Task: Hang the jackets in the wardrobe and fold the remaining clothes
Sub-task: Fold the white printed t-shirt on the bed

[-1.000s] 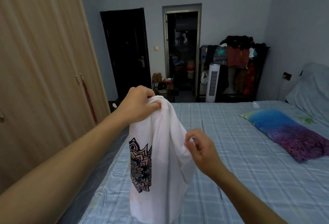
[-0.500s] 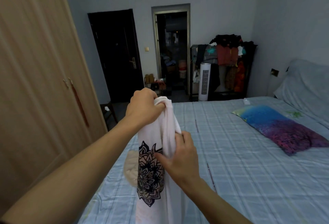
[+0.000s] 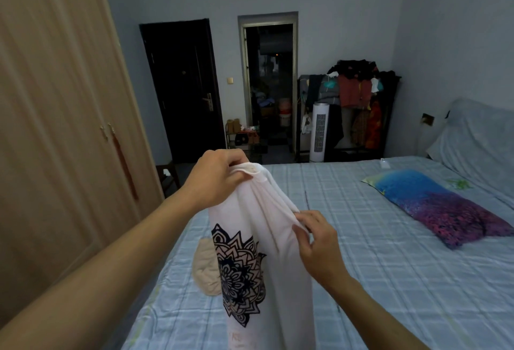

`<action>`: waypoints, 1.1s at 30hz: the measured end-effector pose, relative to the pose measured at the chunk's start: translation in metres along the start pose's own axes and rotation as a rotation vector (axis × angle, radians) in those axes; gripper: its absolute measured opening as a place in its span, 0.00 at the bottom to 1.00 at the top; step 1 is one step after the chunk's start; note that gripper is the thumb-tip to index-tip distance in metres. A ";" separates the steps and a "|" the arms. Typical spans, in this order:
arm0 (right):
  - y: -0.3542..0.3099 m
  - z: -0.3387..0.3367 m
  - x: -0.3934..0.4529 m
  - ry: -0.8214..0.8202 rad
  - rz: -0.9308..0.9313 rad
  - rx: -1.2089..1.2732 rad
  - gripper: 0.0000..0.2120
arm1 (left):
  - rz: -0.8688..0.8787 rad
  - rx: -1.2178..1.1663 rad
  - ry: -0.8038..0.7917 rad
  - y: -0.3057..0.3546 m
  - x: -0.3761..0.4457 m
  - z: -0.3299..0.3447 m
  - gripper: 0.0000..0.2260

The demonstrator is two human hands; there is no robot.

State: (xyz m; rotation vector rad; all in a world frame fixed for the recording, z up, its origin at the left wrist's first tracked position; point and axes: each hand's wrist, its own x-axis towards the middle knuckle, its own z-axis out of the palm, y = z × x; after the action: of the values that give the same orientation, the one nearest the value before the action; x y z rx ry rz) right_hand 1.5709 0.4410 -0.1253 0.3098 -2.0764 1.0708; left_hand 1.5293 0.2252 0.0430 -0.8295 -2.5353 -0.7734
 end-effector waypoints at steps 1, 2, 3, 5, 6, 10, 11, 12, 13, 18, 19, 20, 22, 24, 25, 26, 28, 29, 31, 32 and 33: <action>0.001 -0.002 0.000 -0.004 -0.018 0.031 0.07 | 0.019 -0.006 0.010 -0.001 -0.001 -0.001 0.02; 0.002 -0.004 0.000 -0.007 -0.026 0.059 0.06 | 0.041 -0.009 0.020 -0.001 -0.001 -0.002 0.02; 0.003 -0.006 0.000 -0.012 -0.023 0.082 0.06 | 0.064 -0.009 0.030 -0.001 -0.002 -0.003 0.02; 0.003 -0.008 0.001 -0.026 0.027 0.128 0.06 | 0.105 -0.008 0.049 0.000 -0.002 -0.006 0.03; 0.003 -0.009 0.003 -0.035 0.071 0.165 0.06 | 0.119 -0.007 0.057 0.000 -0.002 -0.007 0.03; -0.001 -0.013 0.005 -0.141 0.190 0.342 0.06 | 0.142 0.002 0.084 0.002 -0.002 -0.011 0.02; -0.003 -0.013 0.003 -0.178 0.195 0.371 0.06 | 0.142 0.009 0.089 0.002 -0.003 -0.013 0.02; -0.004 -0.013 0.001 -0.217 0.196 0.411 0.06 | 0.139 0.018 0.094 0.001 -0.003 -0.014 0.02; -0.006 -0.013 -0.002 -0.258 0.198 0.464 0.06 | 0.134 0.025 0.095 0.000 -0.003 -0.015 0.02; -0.008 -0.005 -0.020 -0.494 0.180 0.471 0.06 | 0.125 0.040 0.067 0.003 -0.006 -0.019 0.01; -0.007 -0.002 -0.022 -0.511 0.198 0.462 0.06 | 0.132 0.040 0.059 0.004 -0.007 -0.020 0.02; -0.005 -0.001 -0.023 -0.505 0.221 0.456 0.07 | 0.142 0.041 0.049 0.005 -0.009 -0.021 0.02; 0.002 0.000 -0.023 -0.435 0.273 0.442 0.11 | 0.169 0.039 0.023 0.005 -0.013 -0.023 0.02; 0.010 -0.006 -0.018 -0.316 0.333 0.460 0.12 | 0.178 0.025 -0.001 0.001 -0.019 -0.028 0.02; 0.013 -0.011 -0.014 -0.252 0.367 0.493 0.11 | 0.167 0.010 -0.006 -0.001 -0.023 -0.030 0.01; 0.015 -0.016 -0.007 -0.196 0.392 0.516 0.08 | 0.154 -0.008 -0.004 -0.004 -0.025 -0.032 0.01; 0.016 -0.032 0.011 -0.138 0.365 0.504 0.09 | 0.138 -0.049 0.025 -0.006 -0.029 -0.035 0.02; 0.016 -0.042 0.021 -0.135 0.321 0.489 0.13 | 0.127 -0.077 0.048 -0.005 -0.030 -0.036 0.04; 0.014 -0.063 0.039 -0.176 0.222 0.474 0.22 | 0.105 -0.147 0.087 -0.002 -0.029 -0.042 0.05; 0.014 -0.072 0.045 -0.223 0.184 0.457 0.22 | 0.098 -0.179 0.102 0.001 -0.027 -0.044 0.05; 0.015 -0.077 0.046 -0.292 0.161 0.432 0.19 | 0.095 -0.199 0.113 0.005 -0.025 -0.047 0.05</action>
State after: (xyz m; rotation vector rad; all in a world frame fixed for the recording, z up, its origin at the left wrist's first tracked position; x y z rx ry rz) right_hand 1.5723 0.5160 -0.0732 0.5456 -2.1322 1.6586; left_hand 1.5594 0.1892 0.0696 -0.9338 -2.3294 -1.0235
